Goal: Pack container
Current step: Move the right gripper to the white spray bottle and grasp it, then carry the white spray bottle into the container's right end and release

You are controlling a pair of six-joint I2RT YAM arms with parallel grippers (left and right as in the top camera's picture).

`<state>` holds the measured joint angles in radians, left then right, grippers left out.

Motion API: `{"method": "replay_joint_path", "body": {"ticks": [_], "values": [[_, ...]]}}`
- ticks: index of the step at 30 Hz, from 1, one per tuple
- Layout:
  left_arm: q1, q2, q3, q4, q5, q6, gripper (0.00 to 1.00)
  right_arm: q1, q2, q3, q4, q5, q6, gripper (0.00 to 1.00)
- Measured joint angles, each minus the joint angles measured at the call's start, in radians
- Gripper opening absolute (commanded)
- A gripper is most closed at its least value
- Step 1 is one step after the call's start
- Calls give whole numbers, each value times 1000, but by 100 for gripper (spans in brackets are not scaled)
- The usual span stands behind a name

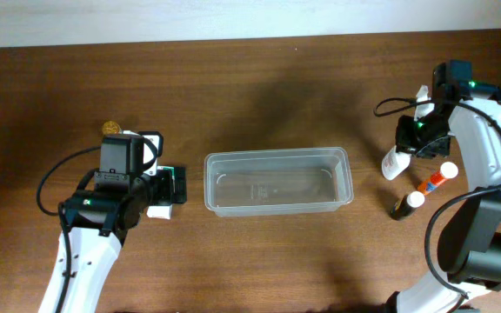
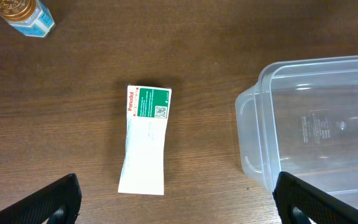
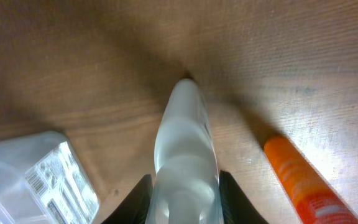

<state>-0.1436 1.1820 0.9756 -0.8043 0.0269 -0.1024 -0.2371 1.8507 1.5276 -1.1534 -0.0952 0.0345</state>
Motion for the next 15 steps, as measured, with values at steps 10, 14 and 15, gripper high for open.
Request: {"method": "replay_joint_path", "body": {"ticks": [10,14,15], "values": [[0,0,1,-1,0,0,99,60,-106,357,-370,0,2,25],[0,0,1,0,0,0,99,224,-269,386,-449,-1,50,25],[0,0,1,0,0,0,99,257,-285,386,-451,-2,61,25]]}}
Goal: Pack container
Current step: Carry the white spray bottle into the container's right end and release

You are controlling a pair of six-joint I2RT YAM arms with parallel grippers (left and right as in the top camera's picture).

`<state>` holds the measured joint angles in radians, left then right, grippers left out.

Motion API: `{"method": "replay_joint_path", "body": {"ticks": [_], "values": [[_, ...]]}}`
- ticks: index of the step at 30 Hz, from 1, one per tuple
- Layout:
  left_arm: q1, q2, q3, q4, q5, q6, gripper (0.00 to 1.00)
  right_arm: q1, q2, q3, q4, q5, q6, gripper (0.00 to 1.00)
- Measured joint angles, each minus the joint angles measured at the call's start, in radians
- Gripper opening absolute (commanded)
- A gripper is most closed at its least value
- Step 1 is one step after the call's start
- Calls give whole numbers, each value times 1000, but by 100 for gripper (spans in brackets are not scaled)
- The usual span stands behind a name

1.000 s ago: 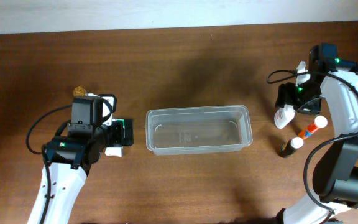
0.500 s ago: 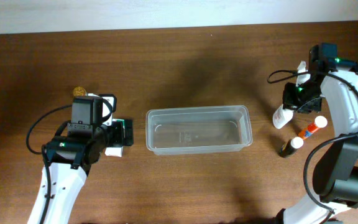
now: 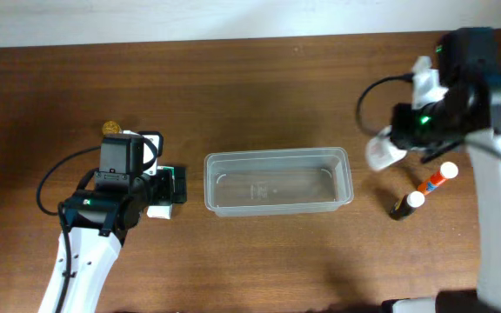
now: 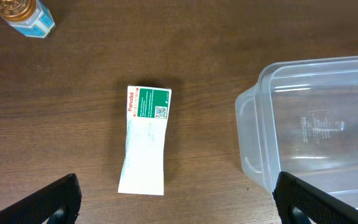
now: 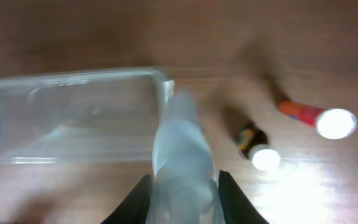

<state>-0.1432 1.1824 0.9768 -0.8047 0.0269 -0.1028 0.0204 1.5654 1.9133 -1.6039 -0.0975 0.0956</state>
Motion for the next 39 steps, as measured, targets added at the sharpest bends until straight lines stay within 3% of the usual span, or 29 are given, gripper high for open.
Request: {"method": "replay_joint_path", "body": {"ticks": [9,18,23,24,26,34,39], "values": [[0,0,0,0,0,0,99,224,19,-93,108,53,146,25],[0,0,1,0,0,0,99,242,40,-457,438,82,194,25],[0,0,2,0,0,0,99,242,75,-564,537,94,196,25],[0,0,2,0,0,0,99,242,84,-568,544,97,196,38],[0,0,2,0,0,0,100,242,106,-571,560,103,194,50],[0,0,2,0,0,0,99,241,105,-518,478,125,192,58],[0,0,2,-4,0,0,100,185,11,-317,351,195,217,74]]}}
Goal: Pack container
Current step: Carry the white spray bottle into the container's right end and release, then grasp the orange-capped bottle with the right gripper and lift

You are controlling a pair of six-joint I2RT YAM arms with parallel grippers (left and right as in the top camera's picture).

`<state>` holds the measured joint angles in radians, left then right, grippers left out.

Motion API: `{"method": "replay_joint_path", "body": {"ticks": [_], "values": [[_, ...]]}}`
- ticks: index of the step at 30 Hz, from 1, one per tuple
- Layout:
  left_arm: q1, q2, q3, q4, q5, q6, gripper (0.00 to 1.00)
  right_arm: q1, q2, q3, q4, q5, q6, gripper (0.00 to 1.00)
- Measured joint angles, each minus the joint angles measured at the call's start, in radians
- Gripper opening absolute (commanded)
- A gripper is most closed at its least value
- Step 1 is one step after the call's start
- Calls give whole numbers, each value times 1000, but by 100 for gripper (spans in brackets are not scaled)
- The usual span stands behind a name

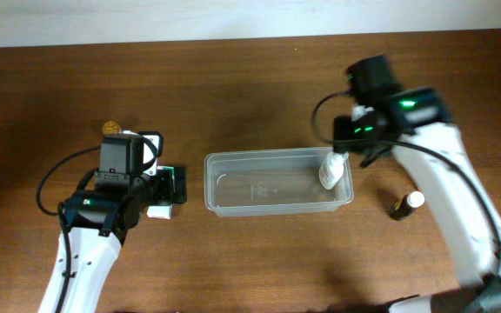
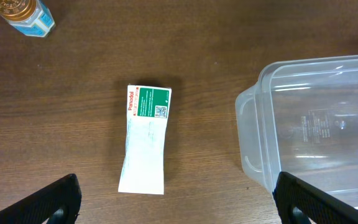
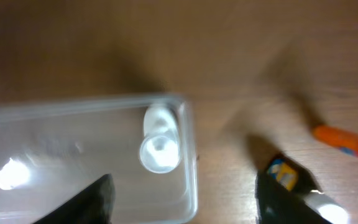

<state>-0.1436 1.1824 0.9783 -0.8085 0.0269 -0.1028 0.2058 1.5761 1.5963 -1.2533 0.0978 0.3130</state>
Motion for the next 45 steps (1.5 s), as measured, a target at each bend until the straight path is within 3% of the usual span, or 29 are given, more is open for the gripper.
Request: {"method": "replay_joint_path", "body": {"ticks": [1,6,9,14,18,22,24,27,32,38,45], "values": [[0,0,0,0,0,0,99,-22,-18,23,-7,5,2,78],[0,0,0,-3,0,0,100,-323,-119,85,-53,30,8,79],[0,0,0,-3,0,0,100,-505,-71,40,-68,20,8,79],[0,0,0,-3,0,0,99,-647,58,-85,-44,-25,-7,79],[0,0,0,-3,0,0,99,-675,180,-137,-22,-49,-34,78],[0,0,0,-4,0,0,99,-675,234,-141,-13,-77,-51,65],[0,0,0,-4,0,0,99,-675,242,-141,-9,-91,-60,44],[0,0,0,-4,0,0,99,-675,242,-141,-8,-103,-67,27],[0,0,0,-5,0,0,100,-673,242,-141,-7,-116,-74,20],[0,0,0,-5,0,0,99,-636,235,-104,-57,-121,-92,21],[0,0,0,-7,0,0,99,-457,69,175,-314,-125,-135,21]]}}
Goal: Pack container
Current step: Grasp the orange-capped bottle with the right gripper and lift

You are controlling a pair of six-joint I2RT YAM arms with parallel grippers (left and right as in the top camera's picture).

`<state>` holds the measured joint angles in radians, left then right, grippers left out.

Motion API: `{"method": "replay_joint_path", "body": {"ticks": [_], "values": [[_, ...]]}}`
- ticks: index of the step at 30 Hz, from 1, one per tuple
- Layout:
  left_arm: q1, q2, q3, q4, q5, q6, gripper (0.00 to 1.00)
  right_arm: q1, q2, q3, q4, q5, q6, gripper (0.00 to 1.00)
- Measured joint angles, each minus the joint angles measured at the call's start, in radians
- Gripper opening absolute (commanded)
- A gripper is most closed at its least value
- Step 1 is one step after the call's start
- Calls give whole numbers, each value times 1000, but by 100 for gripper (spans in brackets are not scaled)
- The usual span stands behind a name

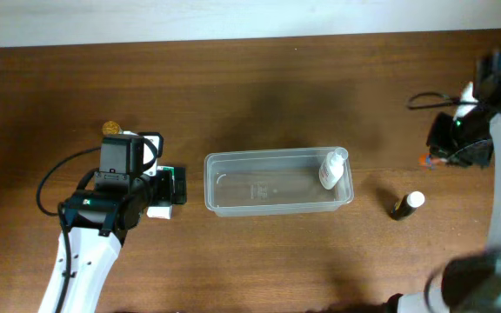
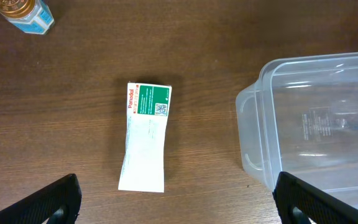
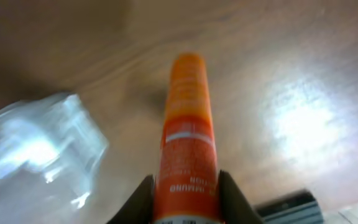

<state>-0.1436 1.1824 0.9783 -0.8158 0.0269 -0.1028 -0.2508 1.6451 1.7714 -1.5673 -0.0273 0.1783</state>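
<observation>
A clear plastic container point(image 1: 277, 205) sits mid-table, with a small white bottle point(image 1: 330, 169) lying in its right end. At the far right my right gripper point(image 1: 453, 153) is shut on an orange glue stick point(image 3: 187, 130), which the right wrist view shows pinched between both fingers point(image 3: 143, 193). Only the stick's orange tip point(image 1: 424, 160) peeks out in the overhead view. My left gripper point(image 2: 176, 202) hangs open over a white and green Panadol box point(image 2: 145, 137), left of the container's point(image 2: 309, 124) rounded end.
A black bottle with a white cap point(image 1: 404, 205) lies right of the container. A small gold-capped bottle point(image 2: 23, 14) stands at the back left. A clear packet point(image 3: 33, 143) shows at the left of the right wrist view.
My right gripper was open over the container's right end beside the dropped white bottle; now it is at the far right, shut on the orange glue stick. The left arm has not moved.
My right gripper held the white bottle at the far right, beside the glue stick and the black bottle. It then held it nearer the container, and later stood open with the bottle lying inside. Now it grips the glue stick. The left gripper stayed open over the Panadol box.
</observation>
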Motion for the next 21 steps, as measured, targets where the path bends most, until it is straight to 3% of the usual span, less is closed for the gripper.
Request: {"method": "replay_joint_path", "body": {"ticks": [6,11,21], "values": [[0,0,0,0,0,0,100,255,-186,72,-126,-30,-11,21],[0,0,0,0,0,0,99,446,-197,64,-125,-48,18,21],[0,0,0,-2,0,0,100,504,-183,-187,37,-46,55,22]]}}
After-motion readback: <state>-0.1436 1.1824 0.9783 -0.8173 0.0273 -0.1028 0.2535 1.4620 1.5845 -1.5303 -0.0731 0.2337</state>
